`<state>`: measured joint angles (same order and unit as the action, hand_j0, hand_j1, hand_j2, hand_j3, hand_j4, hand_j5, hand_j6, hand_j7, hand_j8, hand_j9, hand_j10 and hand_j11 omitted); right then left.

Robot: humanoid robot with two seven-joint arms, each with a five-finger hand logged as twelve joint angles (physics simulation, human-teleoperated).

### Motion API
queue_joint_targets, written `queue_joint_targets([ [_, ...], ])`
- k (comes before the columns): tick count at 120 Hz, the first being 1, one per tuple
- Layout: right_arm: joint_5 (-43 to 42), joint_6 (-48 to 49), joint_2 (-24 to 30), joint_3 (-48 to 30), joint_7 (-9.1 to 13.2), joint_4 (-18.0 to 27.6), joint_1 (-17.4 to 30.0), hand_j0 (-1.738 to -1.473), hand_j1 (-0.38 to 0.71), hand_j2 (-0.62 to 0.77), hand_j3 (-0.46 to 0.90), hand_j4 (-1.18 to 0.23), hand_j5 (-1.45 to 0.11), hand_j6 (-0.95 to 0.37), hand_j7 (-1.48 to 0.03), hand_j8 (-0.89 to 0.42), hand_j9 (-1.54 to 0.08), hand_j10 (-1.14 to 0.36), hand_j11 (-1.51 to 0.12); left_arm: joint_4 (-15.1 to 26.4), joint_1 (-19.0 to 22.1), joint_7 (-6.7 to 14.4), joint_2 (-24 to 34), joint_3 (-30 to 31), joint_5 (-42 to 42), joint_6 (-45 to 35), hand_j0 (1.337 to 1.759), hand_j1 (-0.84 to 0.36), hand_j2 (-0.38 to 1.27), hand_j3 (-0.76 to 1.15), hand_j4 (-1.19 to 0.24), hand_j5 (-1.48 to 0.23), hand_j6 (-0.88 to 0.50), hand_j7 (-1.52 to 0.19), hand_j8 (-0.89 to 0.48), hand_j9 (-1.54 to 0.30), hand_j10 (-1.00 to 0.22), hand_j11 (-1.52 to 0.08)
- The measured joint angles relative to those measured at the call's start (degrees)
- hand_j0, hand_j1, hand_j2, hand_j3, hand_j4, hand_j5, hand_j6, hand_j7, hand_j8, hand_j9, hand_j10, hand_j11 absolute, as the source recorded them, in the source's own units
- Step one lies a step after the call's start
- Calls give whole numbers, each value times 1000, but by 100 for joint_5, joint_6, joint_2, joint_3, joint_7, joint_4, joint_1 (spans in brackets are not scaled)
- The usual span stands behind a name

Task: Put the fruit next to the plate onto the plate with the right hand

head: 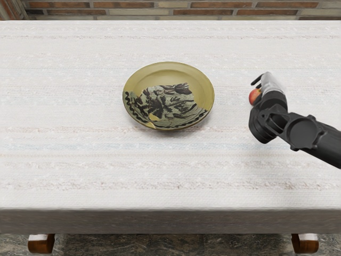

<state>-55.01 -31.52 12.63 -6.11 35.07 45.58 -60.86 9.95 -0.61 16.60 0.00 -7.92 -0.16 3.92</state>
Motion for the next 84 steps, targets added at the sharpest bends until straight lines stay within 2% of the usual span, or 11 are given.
queue_joint_targets([
  [11,-30,9,-6,-2,-6,-52,33,-1654,281,43,-1,-563,-669,-457,-698,-420,-694,-550,-694,0,0,0,0,-1,-1,1,1658,337,2,0,-10,-13,-10,-13,-10,-13,-10,-13],
  [24,-46,13,-24,-3,-6,-122,64,-1650,256,109,-2,-590,-688,-511,-725,-446,-719,-576,-719,0,0,0,0,-1,-1,2,1658,337,2,0,-10,-13,-10,-13,-10,-13,-10,-13],
  [37,-17,7,-39,-3,-3,-148,76,-1648,258,119,-2,-644,-755,-488,-793,-400,-784,-614,-783,1,0,0,0,-1,0,0,1658,337,2,0,-10,-13,-10,-13,-10,-13,-10,-13],
  [46,-13,10,-45,-7,-3,-155,85,-1646,261,112,-2,-692,-818,-460,-857,-367,-849,-589,-851,0,0,0,0,-1,0,1,1658,337,2,0,-10,-13,-10,-13,-10,-13,-10,-13],
  [59,50,-2,-49,-15,-5,-158,96,-1645,277,219,-2,-773,-879,-460,-945,-383,-922,-609,-935,-1,0,0,0,-1,-1,1,1658,337,2,0,-10,-13,-10,-13,-10,-13,-10,-13],
  [61,66,-1,-50,-17,-6,-159,98,-1646,302,280,-39,-785,-891,-445,-959,-370,-934,-595,-950,-1,0,0,0,-1,-1,1,1658,337,2,0,-10,-13,-10,-13,-10,-13,-10,-13],
  [62,73,-1,-50,-17,-6,-159,99,-1645,303,260,1,-790,-895,-435,-965,-363,-938,-588,-955,-1,0,0,0,-1,-1,1,1658,337,2,0,-10,-13,-10,-13,-10,-13,-10,-13],
  [69,108,-3,-50,-22,-8,-159,102,-1644,314,240,52,-827,-919,-396,-1005,-337,-962,-563,-988,-1,0,0,0,-1,0,0,1658,337,2,0,-10,-13,-10,-13,-10,-13,-10,-13],
  [77,124,-10,-51,-27,-8,-160,122,-1631,294,92,209,-841,-937,-371,-1039,-318,-985,-572,-1015,-1,0,0,0,0,-1,1,1658,337,2,0,-10,-13,-10,-13,-10,-13,-10,-13],
  [84,134,-29,-52,-36,-4,-162,135,-1620,260,2,230,-866,-936,-361,-1063,-319,-991,-577,-1021,-1,0,1,0,0,-1,1,1658,337,2,0,-10,-13,-10,-13,-10,-13,-10,-13],
])
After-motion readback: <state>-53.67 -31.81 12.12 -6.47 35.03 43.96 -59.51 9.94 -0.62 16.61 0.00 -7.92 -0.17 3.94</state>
